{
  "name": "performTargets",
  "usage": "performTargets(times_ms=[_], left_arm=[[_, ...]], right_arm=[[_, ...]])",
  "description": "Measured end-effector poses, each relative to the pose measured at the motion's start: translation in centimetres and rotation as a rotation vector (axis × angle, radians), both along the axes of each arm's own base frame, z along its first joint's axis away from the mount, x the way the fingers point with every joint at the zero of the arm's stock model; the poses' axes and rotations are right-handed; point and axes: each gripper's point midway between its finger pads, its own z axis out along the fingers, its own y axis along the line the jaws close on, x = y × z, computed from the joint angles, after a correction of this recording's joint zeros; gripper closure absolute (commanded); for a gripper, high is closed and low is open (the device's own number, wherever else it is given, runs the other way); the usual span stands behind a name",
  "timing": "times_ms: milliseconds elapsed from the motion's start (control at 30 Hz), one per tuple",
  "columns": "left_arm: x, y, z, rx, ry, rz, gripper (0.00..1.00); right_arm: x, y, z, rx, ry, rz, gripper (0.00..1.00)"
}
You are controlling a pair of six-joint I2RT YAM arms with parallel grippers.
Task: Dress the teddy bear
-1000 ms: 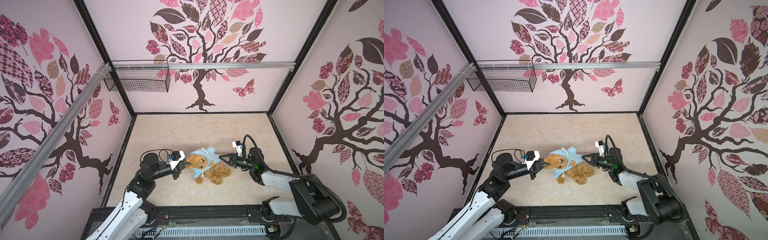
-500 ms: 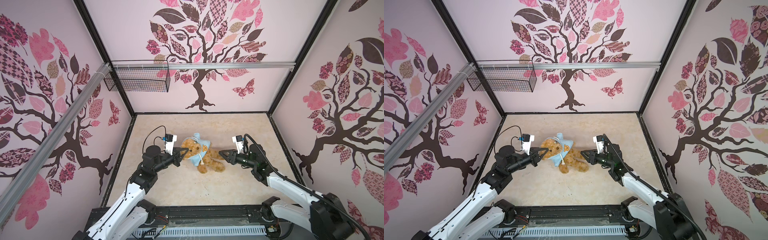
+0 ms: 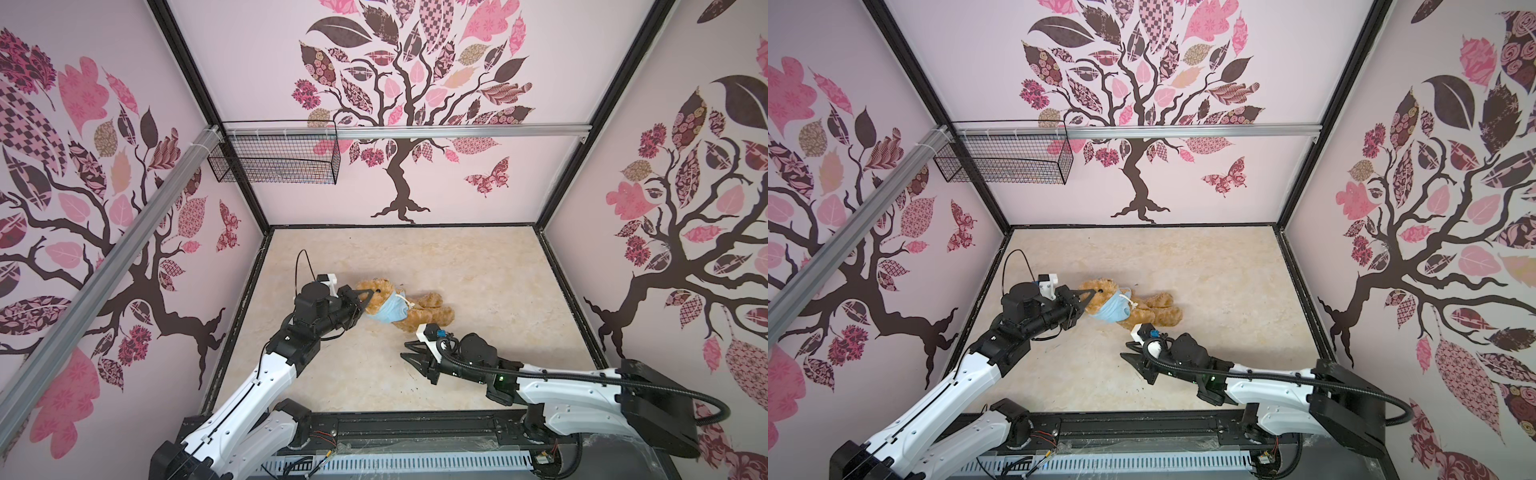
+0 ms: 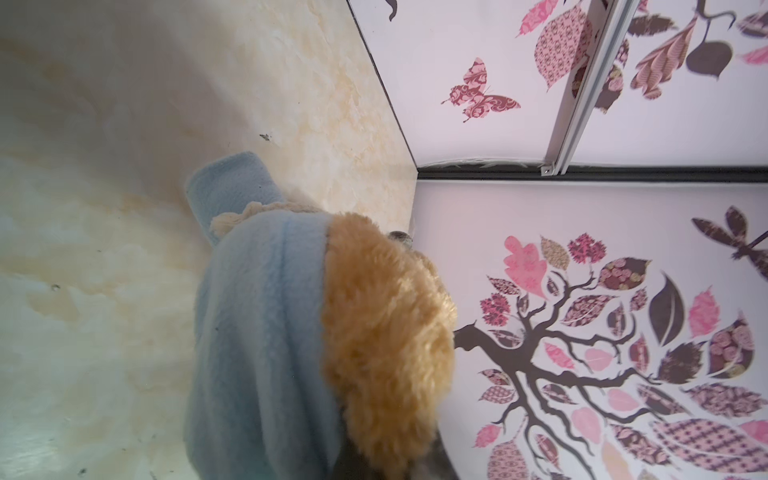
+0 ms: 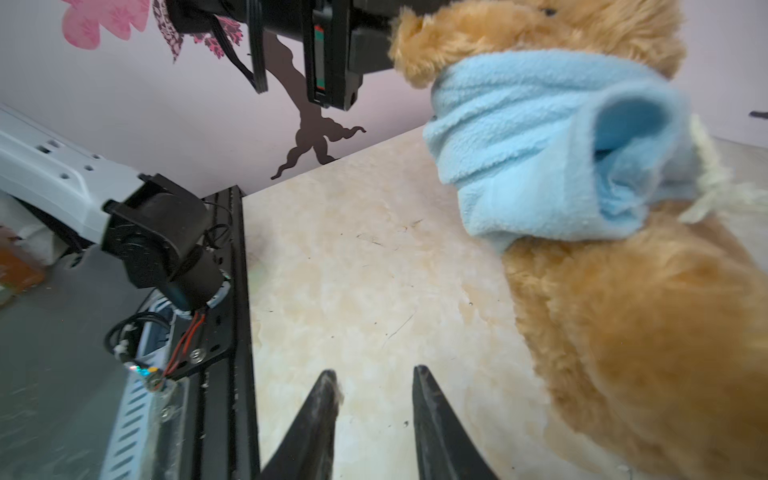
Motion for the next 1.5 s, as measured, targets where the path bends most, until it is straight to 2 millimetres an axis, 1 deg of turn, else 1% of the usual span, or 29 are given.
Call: performTargets(times_ms=[100, 200, 267, 467, 533, 667, 900, 1233, 1500], left_arm=[[-0.1, -0.2, 0.3, -0.058, 0.038, 0.018, 1.00], [-0.2, -0.5, 0.6, -0.096, 0.062, 0.022, 1.00], [-0.3, -0.7, 0.7, -0.112, 0.072, 0.023, 1.00], [-0.3, -1.3, 0.8, -0.141, 0.089, 0.016, 1.00], [-0.3, -1.4, 0.8, -0.144, 0.093, 0.014, 1.00], [-0.2, -1.7, 0.5, -0.150, 0.105, 0.011, 1.00], [-0.1, -1.8, 0.5, -0.153, 0.108, 0.010, 1.00], [0.0, -2.0, 0.5, -0.160, 0.108, 0.008, 1.00], [-0.1, -2.6, 0.8, -0.175, 0.103, -0.004, 1.00]], right_arm=[[1.5, 0.3, -1.1, -0.026, -0.050, -0.056, 0.72], [2.9, 0.7, -1.5, -0.041, -0.099, -0.109, 0.74], [3.7, 1.0, -1.4, -0.042, -0.129, -0.140, 0.76], [6.0, 1.4, 0.0, -0.028, -0.229, -0.241, 0.78], [6.6, 1.4, -0.1, -0.037, -0.249, -0.269, 0.78], [7.5, 0.9, -0.9, -0.074, -0.280, -0.322, 0.81], [8.2, 0.1, -0.8, -0.096, -0.309, -0.382, 0.83], [8.1, -0.9, -1.6, -0.117, -0.308, -0.403, 0.82], [8.2, -0.8, -0.9, -0.102, -0.329, -0.405, 0.82]])
